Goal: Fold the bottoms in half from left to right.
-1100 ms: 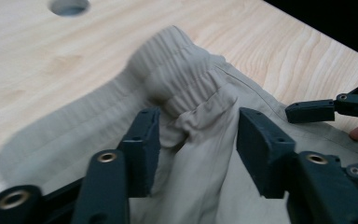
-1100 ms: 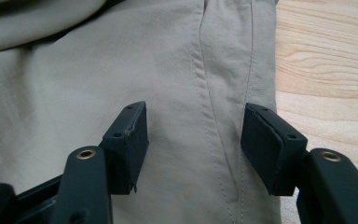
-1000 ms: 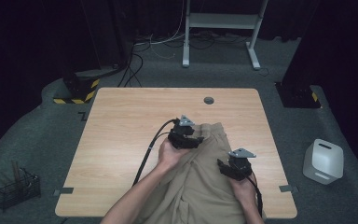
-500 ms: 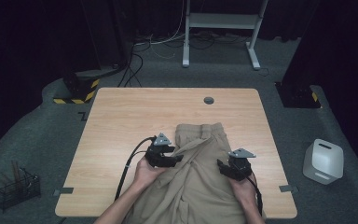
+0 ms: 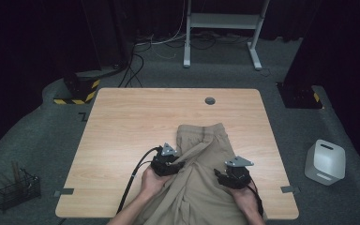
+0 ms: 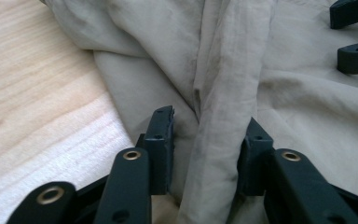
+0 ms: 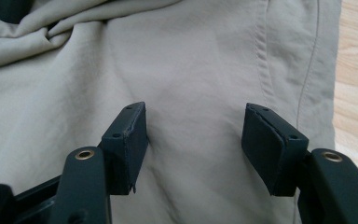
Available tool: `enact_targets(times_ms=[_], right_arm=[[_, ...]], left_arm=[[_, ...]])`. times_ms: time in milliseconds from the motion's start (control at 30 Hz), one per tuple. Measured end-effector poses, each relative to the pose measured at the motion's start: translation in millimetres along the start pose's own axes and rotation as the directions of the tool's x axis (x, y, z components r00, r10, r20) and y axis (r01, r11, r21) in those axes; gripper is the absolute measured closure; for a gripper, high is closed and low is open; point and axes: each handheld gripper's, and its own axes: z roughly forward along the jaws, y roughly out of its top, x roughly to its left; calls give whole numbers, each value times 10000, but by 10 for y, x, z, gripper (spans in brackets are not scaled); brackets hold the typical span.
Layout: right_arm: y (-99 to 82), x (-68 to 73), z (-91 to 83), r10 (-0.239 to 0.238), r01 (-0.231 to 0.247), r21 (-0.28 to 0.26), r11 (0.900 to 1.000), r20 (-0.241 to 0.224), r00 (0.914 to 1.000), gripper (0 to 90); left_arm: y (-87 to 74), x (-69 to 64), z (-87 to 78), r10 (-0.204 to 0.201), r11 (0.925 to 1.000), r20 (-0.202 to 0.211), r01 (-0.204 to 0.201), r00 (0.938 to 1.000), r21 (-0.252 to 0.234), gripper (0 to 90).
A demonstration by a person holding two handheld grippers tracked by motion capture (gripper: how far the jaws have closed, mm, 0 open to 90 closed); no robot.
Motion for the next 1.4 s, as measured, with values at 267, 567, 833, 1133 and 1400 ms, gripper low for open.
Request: enact_targets(times_ms=[267, 567, 833, 1133, 1400], right_arm=[[206, 64, 241, -49, 48, -173, 9998, -71, 10000, 411], [481, 161, 527, 74, -73, -162, 9998, 57, 10000, 416], [786, 193, 849, 89, -88, -175, 9998, 57, 9999, 417], [761, 167, 637, 369, -371, -359, 9987, -81, 9993, 436], [496, 73, 284, -118, 110, 184, 9998, 416, 9991, 475]], left_arm=[[18, 179, 23, -22, 9997, -713, 6, 9975, -228, 660], [105, 471, 46, -63, 9999, -1743, 41, 9847, -131, 689], [271, 776, 86, -230, 9983, -2679, 363, 9632, 448, 704], [178, 731, -210, -394, 9990, -1867, 428, 9816, 140, 546], [195, 640, -291, -506, 9987, -994, 506, 9938, -25, 873]])
